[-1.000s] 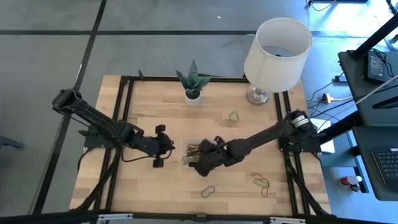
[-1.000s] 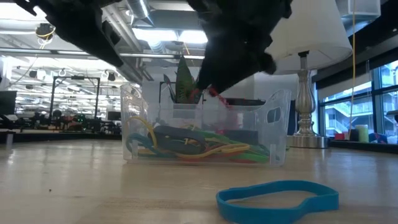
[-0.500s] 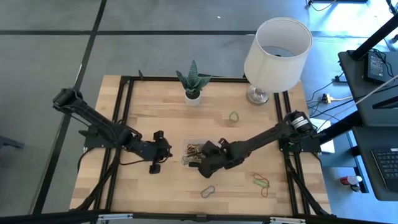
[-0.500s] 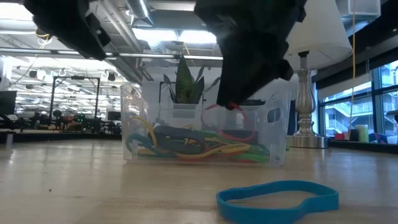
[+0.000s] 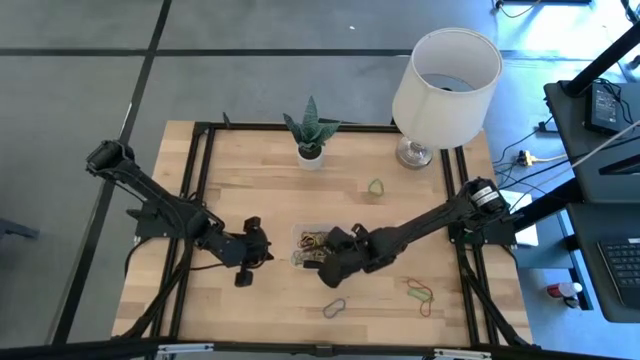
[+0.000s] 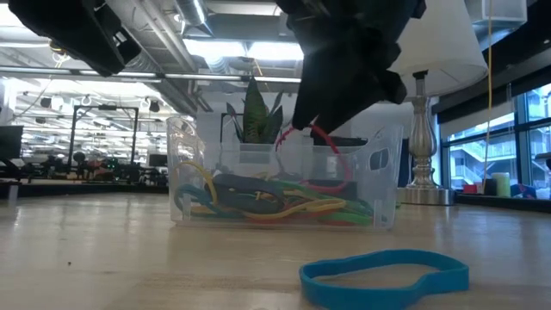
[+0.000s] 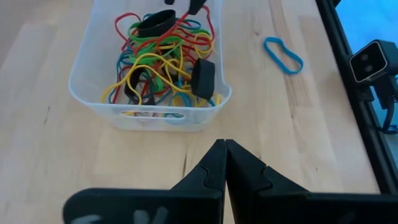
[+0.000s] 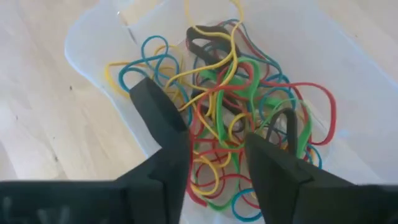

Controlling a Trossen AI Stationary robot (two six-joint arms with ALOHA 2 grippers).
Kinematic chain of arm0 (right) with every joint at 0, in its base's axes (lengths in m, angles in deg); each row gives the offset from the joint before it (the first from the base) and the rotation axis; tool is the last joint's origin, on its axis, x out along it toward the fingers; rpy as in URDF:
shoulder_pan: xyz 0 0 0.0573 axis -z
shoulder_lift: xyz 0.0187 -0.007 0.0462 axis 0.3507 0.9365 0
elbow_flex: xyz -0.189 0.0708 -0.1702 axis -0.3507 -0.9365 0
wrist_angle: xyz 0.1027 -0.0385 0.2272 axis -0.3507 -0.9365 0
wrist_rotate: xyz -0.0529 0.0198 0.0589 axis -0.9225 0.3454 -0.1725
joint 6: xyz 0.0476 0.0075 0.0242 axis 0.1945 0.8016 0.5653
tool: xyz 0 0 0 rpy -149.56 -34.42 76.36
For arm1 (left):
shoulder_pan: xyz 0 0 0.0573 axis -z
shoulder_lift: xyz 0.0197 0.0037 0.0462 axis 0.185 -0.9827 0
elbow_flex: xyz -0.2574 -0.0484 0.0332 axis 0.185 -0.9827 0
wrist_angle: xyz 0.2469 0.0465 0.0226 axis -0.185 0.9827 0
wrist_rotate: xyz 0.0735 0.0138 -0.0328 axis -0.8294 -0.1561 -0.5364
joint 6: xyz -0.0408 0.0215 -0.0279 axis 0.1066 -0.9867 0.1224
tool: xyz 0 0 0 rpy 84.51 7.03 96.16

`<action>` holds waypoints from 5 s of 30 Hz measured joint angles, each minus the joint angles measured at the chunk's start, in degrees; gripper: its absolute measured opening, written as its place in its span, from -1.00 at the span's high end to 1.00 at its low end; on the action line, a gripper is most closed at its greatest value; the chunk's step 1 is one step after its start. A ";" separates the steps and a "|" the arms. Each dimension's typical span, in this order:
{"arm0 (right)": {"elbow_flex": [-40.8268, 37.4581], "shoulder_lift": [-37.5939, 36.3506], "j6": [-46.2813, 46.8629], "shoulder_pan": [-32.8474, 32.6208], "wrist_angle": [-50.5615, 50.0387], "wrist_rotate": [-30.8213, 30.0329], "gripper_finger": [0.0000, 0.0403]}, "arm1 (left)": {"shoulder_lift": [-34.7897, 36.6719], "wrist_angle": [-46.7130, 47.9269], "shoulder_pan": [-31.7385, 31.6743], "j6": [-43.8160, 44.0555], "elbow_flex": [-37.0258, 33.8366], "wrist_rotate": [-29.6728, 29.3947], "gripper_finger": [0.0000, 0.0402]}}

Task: Pick and place rubber bands into bin
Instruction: Put the top red rubber band into the transparent bin, then put the bottom green rubber band into the transparent bin

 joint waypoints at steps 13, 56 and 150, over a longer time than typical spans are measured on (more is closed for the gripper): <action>-0.02 0.00 2.35 2.00 -1.00 2.51 -0.44 | 0.00 -0.04 0.59 2.06 0.00 -0.01 0.99; 0.48 -13.62 11.44 -11.71 -15.59 -5.94 0.69 | -0.22 0.39 0.52 4.01 0.00 -2.39 0.99; 5.59 -5.80 37.05 -15.43 -14.59 1.72 1.00 | 14.07 17.19 -6.50 -13.52 -0.04 -1.91 0.99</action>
